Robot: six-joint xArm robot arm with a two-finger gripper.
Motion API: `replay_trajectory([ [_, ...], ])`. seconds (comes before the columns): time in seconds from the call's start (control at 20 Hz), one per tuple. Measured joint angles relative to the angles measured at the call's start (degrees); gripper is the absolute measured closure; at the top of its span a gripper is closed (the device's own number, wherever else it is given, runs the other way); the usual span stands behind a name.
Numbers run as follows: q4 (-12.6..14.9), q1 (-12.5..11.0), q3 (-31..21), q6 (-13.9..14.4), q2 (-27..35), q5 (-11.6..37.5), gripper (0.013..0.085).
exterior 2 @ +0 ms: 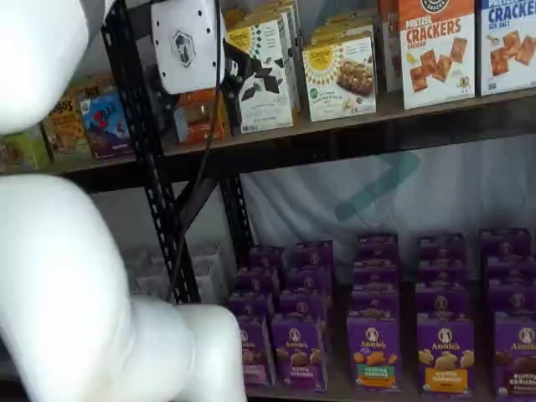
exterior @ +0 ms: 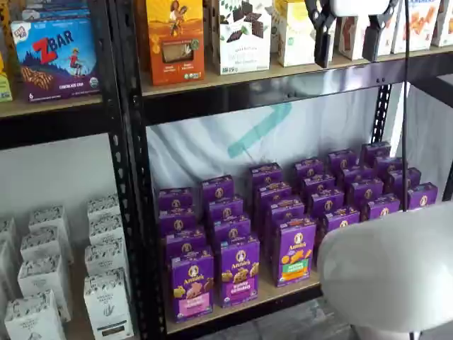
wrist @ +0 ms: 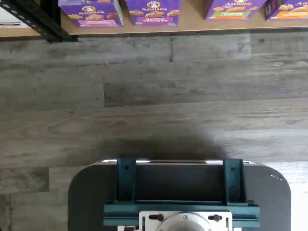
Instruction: Pick up the purple box with a pink patch in the middle, on the bottom shelf, the first box from the left
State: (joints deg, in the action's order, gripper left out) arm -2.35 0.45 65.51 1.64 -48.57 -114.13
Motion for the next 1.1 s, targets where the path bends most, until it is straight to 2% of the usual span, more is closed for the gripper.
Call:
replay_trajectory([
  [0.35,-0.7,0.1,-1.4,0.3,-0.5,1.6,0.0130],
  [0.65,1.1,3.5,-5.8,2.9,-1.3,5.5,0.0130],
  [0.85,-0.2,3.8,-10.7,3.6,-2.7,9.9,0.0130],
  [1.0,-2.3,3.7,-15.6,3.8,-3.6,13.7,0.0130],
  [1.1,-3.1,4.3,-19.0,4.4,-4.0,16.6,0.0130],
])
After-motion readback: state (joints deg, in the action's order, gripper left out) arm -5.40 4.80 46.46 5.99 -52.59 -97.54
